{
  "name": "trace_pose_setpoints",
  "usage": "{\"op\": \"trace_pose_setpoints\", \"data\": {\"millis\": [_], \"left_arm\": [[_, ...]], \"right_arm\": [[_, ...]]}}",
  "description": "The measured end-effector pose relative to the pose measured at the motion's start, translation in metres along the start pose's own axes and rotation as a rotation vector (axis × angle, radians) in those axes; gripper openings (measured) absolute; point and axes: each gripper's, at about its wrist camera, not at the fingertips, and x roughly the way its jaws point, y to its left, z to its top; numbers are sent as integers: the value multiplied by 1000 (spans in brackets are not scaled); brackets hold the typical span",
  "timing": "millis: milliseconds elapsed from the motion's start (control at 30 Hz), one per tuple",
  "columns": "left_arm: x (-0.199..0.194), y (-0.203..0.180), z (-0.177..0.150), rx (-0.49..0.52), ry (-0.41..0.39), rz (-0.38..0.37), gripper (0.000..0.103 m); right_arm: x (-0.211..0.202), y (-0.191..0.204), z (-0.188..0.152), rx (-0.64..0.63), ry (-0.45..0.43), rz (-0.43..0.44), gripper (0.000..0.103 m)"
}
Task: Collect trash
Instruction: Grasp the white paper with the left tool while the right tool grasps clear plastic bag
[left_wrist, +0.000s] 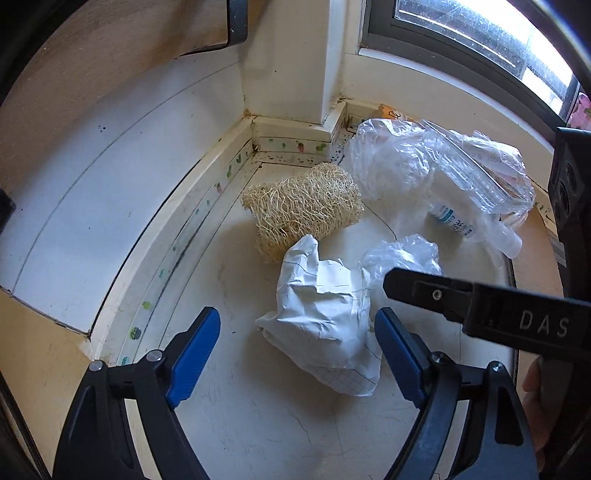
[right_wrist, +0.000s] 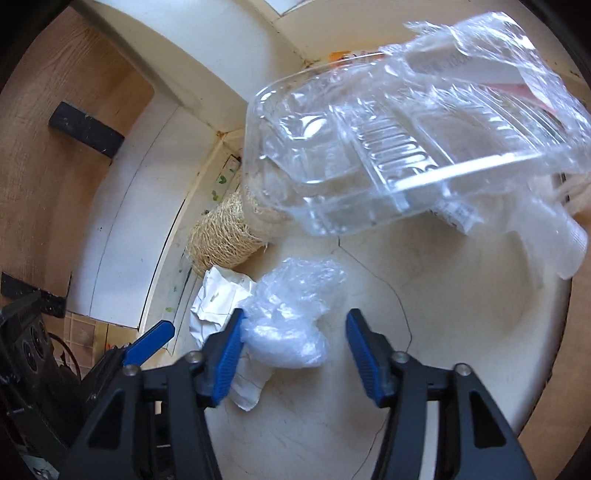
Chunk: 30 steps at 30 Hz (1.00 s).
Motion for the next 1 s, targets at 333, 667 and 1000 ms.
{"op": "trace_pose_setpoints", "data": {"millis": [333,667,1000], "left_arm": [[14,-4,12,-40,30,-42,59],[4,-18,6,-23,16,-51,46],[-82,-28,-38,43,-26,-105,45]], "right_arm": [[-41,-11,-31,-3,-47,-67,37],[-77,-26,-59,11,-59,-75,36],[-121,6,-100,-6,-133,-82,35]]}}
